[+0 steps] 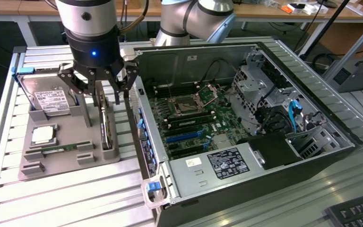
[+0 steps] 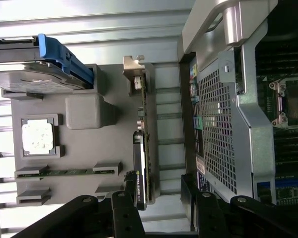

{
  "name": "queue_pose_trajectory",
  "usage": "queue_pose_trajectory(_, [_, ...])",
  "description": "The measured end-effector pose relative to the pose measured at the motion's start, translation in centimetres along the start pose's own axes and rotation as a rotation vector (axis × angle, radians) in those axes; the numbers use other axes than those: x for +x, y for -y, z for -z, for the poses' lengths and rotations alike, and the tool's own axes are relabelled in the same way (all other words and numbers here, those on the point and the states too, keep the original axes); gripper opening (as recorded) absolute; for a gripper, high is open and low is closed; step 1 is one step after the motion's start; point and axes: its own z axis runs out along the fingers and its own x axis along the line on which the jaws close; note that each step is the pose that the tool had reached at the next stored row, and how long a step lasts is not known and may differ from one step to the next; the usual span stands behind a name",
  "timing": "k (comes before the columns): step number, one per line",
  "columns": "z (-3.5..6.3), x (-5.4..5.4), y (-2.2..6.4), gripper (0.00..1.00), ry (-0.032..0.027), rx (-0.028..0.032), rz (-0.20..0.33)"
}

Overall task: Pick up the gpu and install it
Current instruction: 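Pick up the gpu and move the gpu toward the slot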

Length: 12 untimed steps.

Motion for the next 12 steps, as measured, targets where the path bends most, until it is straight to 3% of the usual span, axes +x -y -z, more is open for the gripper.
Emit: queue_pose_trajectory(12, [-0.29,0.00,0.07,0.48,0.0000,0.0000,0.000])
